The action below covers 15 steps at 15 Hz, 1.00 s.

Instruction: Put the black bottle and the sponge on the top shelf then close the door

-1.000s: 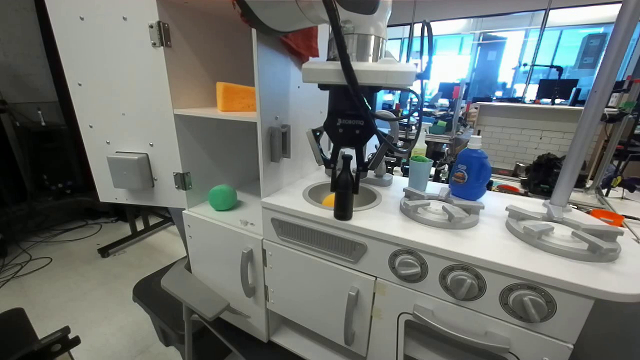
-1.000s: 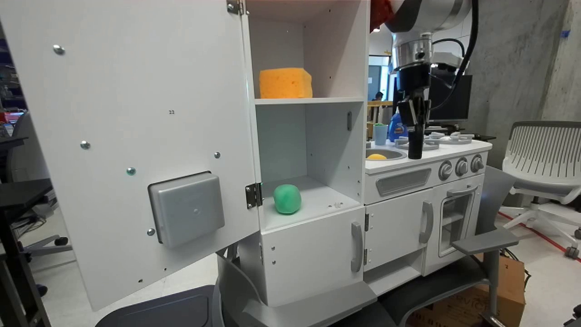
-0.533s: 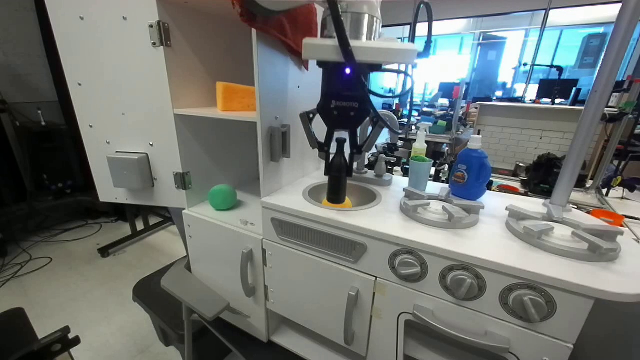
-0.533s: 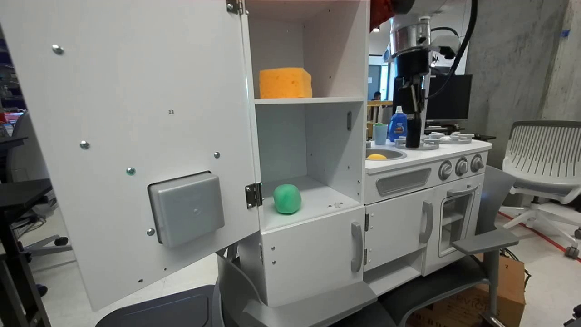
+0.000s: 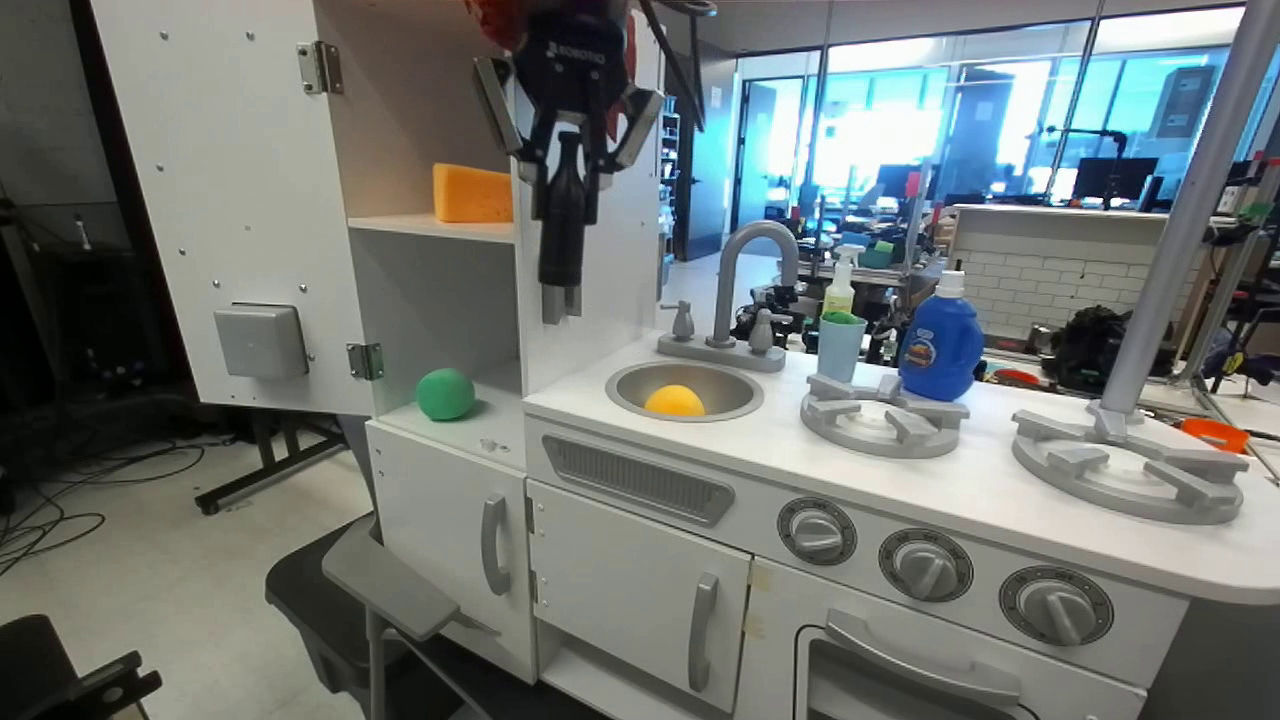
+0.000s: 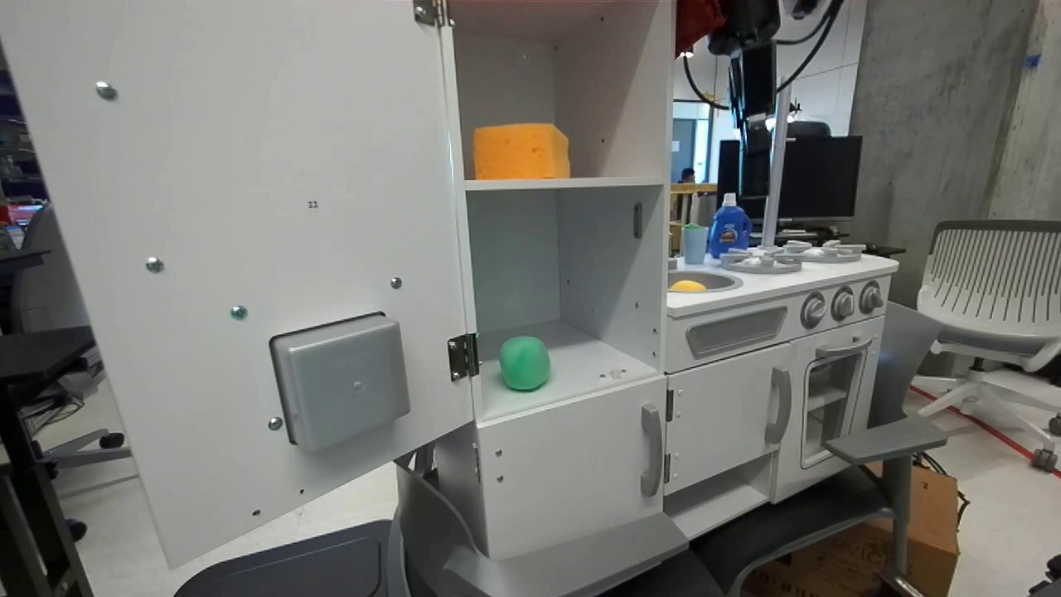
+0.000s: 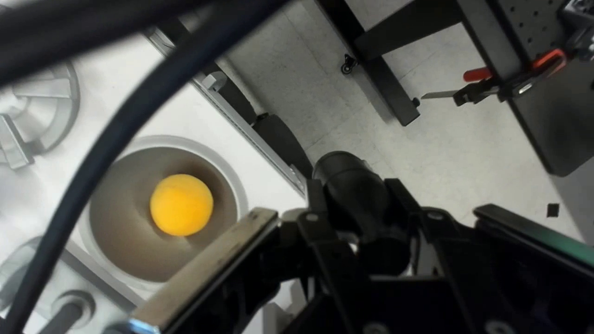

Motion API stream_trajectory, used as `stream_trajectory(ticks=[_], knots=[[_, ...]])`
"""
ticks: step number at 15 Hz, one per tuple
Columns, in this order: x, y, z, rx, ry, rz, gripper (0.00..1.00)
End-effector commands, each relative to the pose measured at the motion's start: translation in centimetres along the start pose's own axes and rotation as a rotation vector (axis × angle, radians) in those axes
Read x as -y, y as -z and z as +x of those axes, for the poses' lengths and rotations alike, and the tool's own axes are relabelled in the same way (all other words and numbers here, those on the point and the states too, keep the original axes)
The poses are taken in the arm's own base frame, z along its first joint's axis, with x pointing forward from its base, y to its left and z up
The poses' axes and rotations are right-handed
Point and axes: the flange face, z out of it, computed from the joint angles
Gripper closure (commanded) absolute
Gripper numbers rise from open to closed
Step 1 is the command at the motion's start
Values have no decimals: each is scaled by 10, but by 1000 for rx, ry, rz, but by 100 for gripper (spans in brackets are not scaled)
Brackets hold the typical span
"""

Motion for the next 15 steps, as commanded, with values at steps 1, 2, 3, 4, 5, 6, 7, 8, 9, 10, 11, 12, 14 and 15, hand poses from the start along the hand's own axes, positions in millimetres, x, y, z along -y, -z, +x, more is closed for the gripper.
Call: stream_trajectory(ticks=[1, 2, 3, 4, 5, 6, 7, 8, 9, 10, 11, 12, 14, 15], knots=[[54, 15, 12, 78, 180, -22, 89], [65, 17, 17, 99, 216, -33, 89], [77, 20, 18, 121, 237, -52, 89], [79, 22, 16, 134, 255, -65, 89], [91, 28, 15, 151, 264, -84, 89], [96, 28, 10, 161, 275, -101, 89], [98, 32, 4, 164, 282, -112, 89], [99, 40, -8, 160, 275, -128, 89], [103, 48, -22, 173, 255, -145, 89], [104, 52, -35, 179, 259, -149, 89], [110, 57, -45, 176, 271, -160, 89], [118, 64, -50, 162, 304, -166, 89], [134, 71, -51, 148, 362, -175, 89], [144, 75, -46, 137, 384, -182, 89]])
